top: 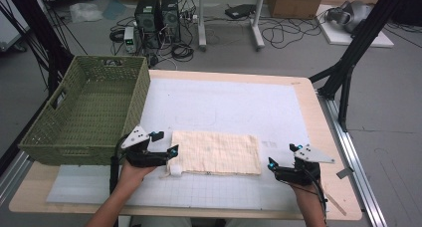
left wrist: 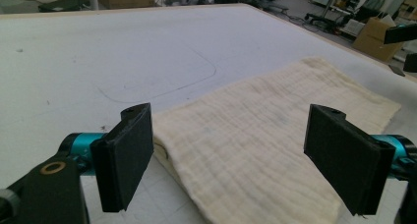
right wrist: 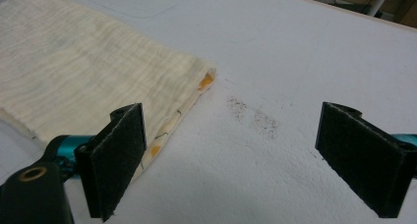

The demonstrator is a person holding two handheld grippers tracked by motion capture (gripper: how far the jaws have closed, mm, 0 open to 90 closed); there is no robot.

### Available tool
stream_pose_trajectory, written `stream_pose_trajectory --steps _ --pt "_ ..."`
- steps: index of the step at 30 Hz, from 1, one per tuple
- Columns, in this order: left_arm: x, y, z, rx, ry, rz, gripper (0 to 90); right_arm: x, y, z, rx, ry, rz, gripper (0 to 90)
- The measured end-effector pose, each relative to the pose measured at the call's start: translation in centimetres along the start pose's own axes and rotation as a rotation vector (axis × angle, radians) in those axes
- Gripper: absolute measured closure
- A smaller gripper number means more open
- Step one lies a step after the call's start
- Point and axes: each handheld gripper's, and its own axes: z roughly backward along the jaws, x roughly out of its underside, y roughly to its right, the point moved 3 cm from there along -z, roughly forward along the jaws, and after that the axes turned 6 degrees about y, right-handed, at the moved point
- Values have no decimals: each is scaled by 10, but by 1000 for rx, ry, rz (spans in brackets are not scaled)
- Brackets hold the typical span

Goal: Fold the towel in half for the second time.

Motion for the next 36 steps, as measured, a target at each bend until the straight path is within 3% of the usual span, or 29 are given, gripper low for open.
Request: stream_pose_trajectory --steps 6,11,16,24,36 --pt "-9 -4 -11 -29 -25 -38 227 2 1 0 -4 -4 -7 112" --pt "-20 -8 -23 -49 -26 -43 246 1 2 0 -4 -1 -17 112" --pt "-26 -18 -39 -76 -70 -44 257 1 2 -1 -6 -5 -15 112" --pt "-10 -29 -60 -104 -178 -33 315 2 2 -1 -15 -5 -12 112" --pt "3 -38 -64 -110 -273 -7 396 2 4 -1 -23 -3 -21 112"
